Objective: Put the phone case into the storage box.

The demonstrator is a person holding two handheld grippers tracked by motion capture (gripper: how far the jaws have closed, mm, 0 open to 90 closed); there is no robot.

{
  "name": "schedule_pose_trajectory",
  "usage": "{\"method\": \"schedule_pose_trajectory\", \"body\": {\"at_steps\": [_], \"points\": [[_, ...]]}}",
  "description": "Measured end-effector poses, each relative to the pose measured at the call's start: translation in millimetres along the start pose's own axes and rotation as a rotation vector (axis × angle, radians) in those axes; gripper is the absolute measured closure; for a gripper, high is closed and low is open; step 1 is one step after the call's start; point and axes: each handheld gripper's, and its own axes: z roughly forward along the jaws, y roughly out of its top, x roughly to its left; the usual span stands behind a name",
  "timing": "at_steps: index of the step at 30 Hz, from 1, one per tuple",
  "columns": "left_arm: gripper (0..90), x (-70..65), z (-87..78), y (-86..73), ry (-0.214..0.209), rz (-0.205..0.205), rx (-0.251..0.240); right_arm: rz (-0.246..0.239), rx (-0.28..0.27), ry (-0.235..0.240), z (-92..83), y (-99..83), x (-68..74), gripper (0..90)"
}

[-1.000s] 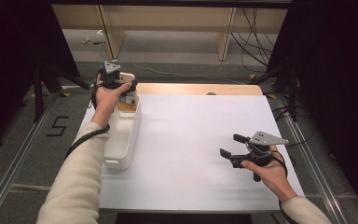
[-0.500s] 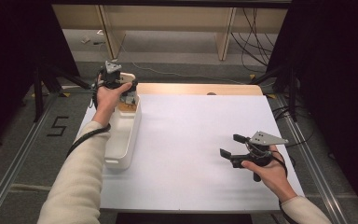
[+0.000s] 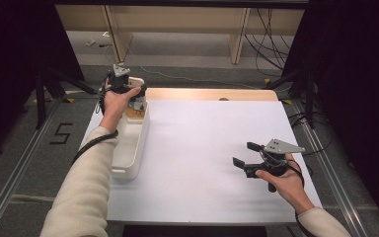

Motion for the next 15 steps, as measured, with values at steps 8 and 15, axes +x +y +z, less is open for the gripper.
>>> {"method": "schedule_pose_trajectory", "body": {"at_steps": [8, 15], "points": [[10.7, 0.7, 1.5, -0.7, 0.001, -0.002, 0.006, 0.0, 0.0, -0.001, 0.0, 0.1, -0.1, 15.7], [10.6, 0.1, 3.5, -2.1, 0.002, -0.003, 0.012, -0.001, 0.0, 0.0, -0.1, 0.1, -0.1, 15.7]]}}
